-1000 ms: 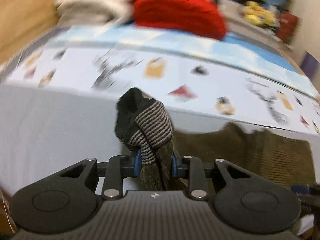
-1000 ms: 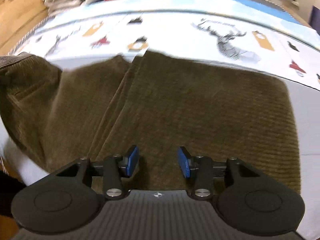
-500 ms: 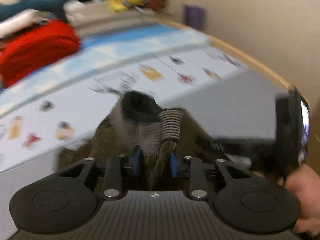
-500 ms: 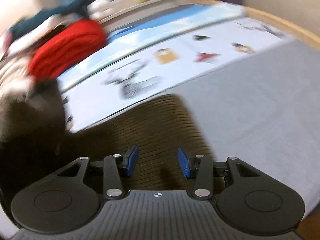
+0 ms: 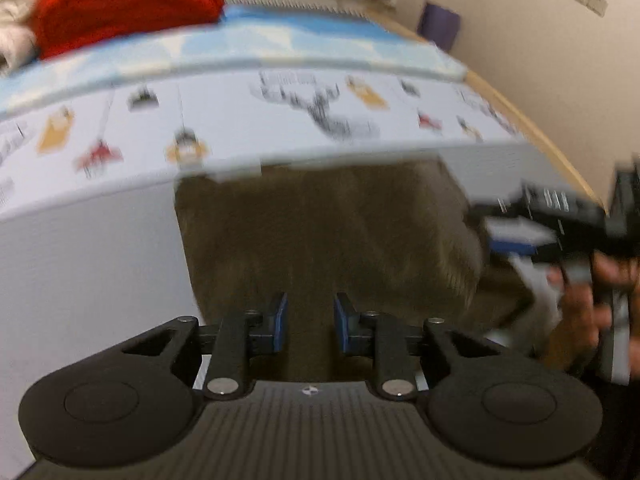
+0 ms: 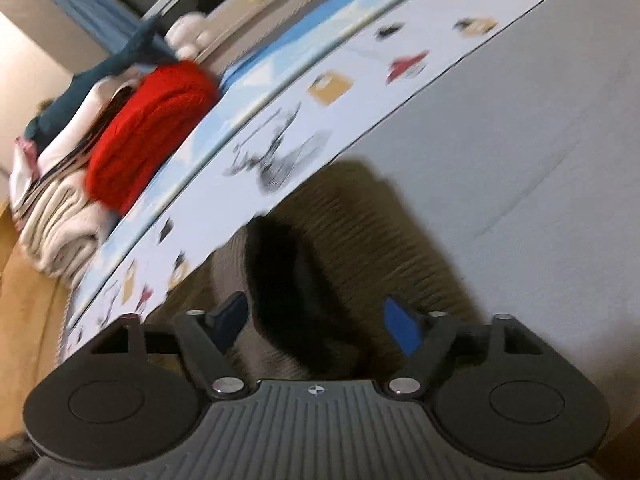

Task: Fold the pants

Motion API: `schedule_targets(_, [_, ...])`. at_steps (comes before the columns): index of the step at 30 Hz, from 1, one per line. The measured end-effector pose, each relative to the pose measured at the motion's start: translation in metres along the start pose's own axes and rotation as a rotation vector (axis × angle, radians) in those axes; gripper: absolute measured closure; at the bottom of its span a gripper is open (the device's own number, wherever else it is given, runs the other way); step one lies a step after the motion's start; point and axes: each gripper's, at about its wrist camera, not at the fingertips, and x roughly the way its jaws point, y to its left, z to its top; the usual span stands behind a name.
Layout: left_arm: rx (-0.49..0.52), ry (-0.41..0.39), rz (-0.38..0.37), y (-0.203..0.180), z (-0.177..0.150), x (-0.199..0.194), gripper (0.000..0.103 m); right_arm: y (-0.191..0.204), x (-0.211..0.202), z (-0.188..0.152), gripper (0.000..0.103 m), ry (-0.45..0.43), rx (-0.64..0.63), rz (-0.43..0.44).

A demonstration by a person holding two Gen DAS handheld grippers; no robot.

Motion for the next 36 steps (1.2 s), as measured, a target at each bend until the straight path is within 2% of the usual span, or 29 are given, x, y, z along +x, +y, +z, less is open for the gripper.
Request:
schedule_targets(1, [-0.004, 0.045, -0.012, 0.003, -0.011, 0.012, 0.076, 0.003, 0.008, -0.002, 0.020, 0.029, -0.014, -0.012])
schedule_targets(3, [-0.021, 0.056, 0.013, 0.013, -0.031, 0.025, 0.075, 0.009, 0.022, -0.008, 0.016, 0.078, -0.045, -0.045])
schedule_targets(5, [-0.054, 0.043, 0.016, 0.011, -0.027, 0.026, 0.075, 0.014, 0.028, -0.013, 0.014, 0.088, -0.076, -0.065])
schedule_targets(7, [-0.036, 0.035, 0.010, 0.009, -0.022, 0.030, 0.075, 0.020, 0.031, -0.015, 0.014, 0.079, -0.105, -0.090])
schedule_targets(8, [-0.036, 0.034, 0.008, 0.010, -0.024, 0.031, 0.074, 0.022, 0.031, -0.016, 0.017, 0.073, -0.109, -0.095])
schedule_targets(9, [-0.047, 0.032, 0.005, 0.011, -0.024, 0.031, 0.073, 0.024, 0.031, -0.017, 0.026, 0.068, -0.111, -0.097])
schedule_targets(11, [-0.065, 0.034, -0.003, 0.013, -0.025, 0.030, 0.073, 0.028, 0.030, -0.021, 0.033, 0.056, -0.125, -0.094])
schedule_targets(15, [-0.056, 0.037, -0.009, 0.014, -0.029, 0.016, 0.073, 0.038, 0.023, -0.028, 0.058, 0.005, -0.220, -0.104])
schedule_targets(19, [-0.057, 0.033, -0.020, 0.017, -0.029, 0.014, 0.073, 0.044, 0.011, -0.031, 0.068, -0.050, -0.294, -0.093])
schedule_targets(21, [-0.061, 0.019, -0.022, 0.019, -0.029, 0.011, 0.072, 0.050, -0.004, -0.030, 0.073, -0.106, -0.315, -0.061])
schedule_targets(25, [-0.071, -0.054, -0.041, 0.018, -0.023, 0.001, 0.072, 0.059, -0.055, -0.028, 0.075, -0.309, -0.329, 0.057])
schedule_targets(27, [-0.081, -0.078, -0.062, 0.017, -0.019, -0.002, 0.072, 0.050, -0.072, -0.023, 0.075, -0.370, -0.309, 0.025])
schedule_targets(29, [-0.077, -0.091, -0.067, 0.013, -0.016, -0.003, 0.071, 0.029, -0.064, -0.015, 0.074, -0.299, -0.237, -0.089])
schedule_targets(31, [-0.060, -0.101, -0.052, 0.008, -0.014, -0.002, 0.071, 0.010, -0.039, -0.015, 0.073, -0.142, -0.205, -0.254])
schedule_targets(32, [-0.052, -0.108, -0.045, 0.006, -0.014, -0.002, 0.071, 0.001, -0.030, -0.019, 0.069, -0.085, -0.196, -0.298])
schedule_targets(35, [-0.045, -0.118, -0.056, 0.003, -0.012, -0.003, 0.071, 0.007, -0.041, -0.016, 0.062, -0.152, -0.223, -0.276])
schedule_targets(36, [-0.043, -0.109, -0.067, 0.002, -0.012, -0.001, 0.071, 0.011, -0.046, -0.016, 0.051, -0.189, -0.256, -0.279])
